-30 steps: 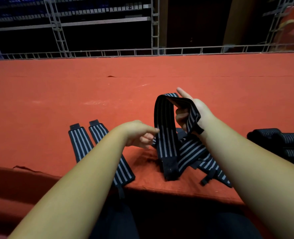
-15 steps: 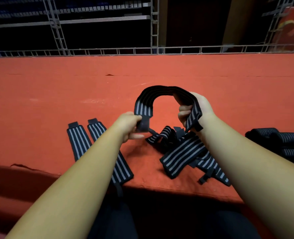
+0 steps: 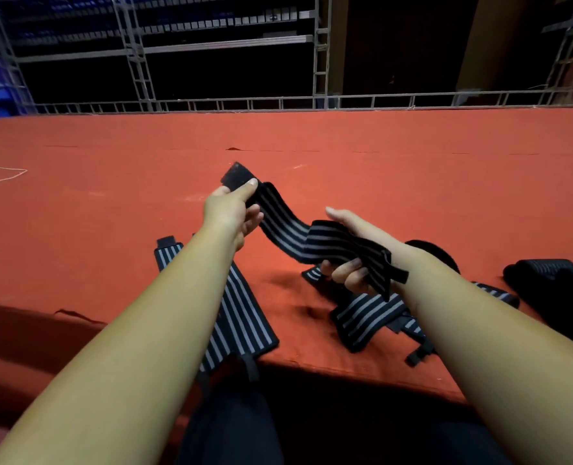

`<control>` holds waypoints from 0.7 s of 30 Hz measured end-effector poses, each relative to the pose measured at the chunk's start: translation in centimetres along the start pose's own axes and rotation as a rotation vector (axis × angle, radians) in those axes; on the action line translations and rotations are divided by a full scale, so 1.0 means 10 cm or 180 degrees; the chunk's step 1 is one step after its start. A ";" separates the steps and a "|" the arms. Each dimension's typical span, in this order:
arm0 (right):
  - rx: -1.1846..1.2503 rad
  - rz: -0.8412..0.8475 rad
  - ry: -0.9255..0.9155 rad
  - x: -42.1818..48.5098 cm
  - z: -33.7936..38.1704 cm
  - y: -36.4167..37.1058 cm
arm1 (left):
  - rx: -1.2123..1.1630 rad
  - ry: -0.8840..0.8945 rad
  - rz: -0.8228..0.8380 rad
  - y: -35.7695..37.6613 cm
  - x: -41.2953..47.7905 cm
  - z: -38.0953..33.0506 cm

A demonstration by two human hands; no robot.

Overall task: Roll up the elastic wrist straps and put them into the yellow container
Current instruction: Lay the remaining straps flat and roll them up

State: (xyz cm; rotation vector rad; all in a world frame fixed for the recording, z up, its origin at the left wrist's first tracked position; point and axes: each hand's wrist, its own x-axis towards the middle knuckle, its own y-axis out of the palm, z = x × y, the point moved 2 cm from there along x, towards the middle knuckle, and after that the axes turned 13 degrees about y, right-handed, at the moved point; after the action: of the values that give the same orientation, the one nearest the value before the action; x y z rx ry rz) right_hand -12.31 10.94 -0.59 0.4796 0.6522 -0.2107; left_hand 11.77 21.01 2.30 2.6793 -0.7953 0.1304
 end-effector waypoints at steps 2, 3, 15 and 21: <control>-0.0211 -0.0080 0.0019 0.03 -0.02 0.12 | -0.0078 0.0044 0.0093 -0.02 0.02 -0.03; -0.0266 -0.0210 0.0021 0.07 -0.03 0.15 | -0.0029 0.0103 0.0124 -0.03 0.01 -0.05; -0.0938 -0.1232 0.0545 0.45 -0.23 0.37 | 0.0640 0.0852 0.0322 -0.23 0.11 -0.07; -0.0992 -0.1401 0.0345 0.66 -0.26 0.41 | 0.0851 0.0816 0.0315 -0.35 0.17 0.00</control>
State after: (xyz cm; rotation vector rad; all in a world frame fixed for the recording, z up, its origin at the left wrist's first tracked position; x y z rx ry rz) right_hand -7.14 15.51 -5.01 0.0420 0.8764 -0.4921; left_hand 15.11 22.84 1.57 2.7862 -0.8799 0.6325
